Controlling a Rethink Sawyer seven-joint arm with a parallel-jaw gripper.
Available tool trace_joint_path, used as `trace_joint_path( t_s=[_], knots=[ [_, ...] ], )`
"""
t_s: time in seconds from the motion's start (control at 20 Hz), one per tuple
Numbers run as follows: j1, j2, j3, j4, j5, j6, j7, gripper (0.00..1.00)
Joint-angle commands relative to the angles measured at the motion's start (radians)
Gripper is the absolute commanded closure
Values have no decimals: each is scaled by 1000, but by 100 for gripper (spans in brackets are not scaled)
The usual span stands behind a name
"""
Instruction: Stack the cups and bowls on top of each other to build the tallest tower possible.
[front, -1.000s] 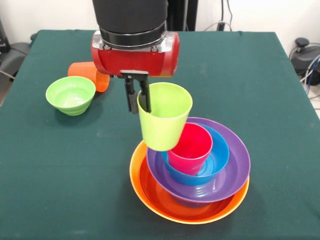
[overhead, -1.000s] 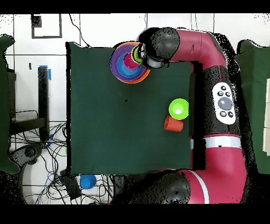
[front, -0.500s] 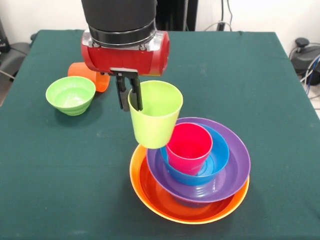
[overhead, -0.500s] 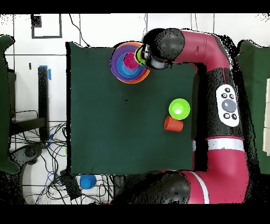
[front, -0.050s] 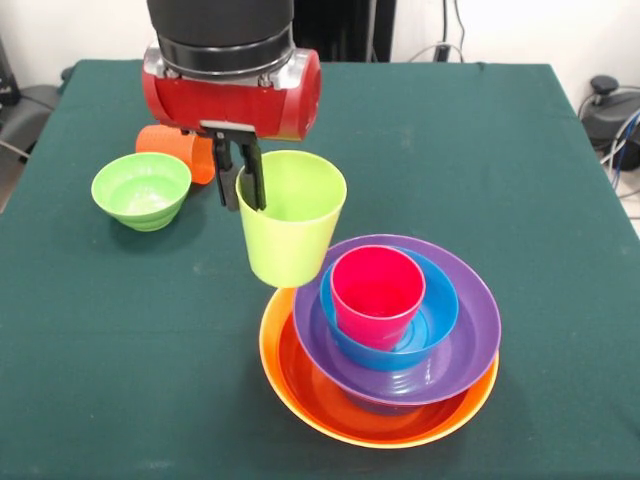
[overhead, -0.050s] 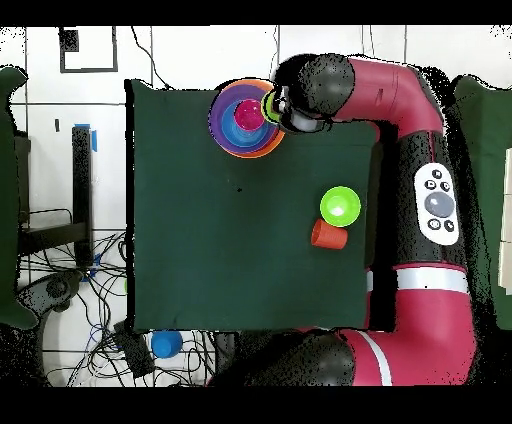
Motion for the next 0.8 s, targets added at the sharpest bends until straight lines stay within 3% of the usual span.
trace_joint_path(
  t_s=[0.05, 0.8],
  knots=[
    [58, -40, -46, 123, 16, 1, 111, 100],
    [115, -35, -98, 136, 53, -74, 151, 100]
  ],
)
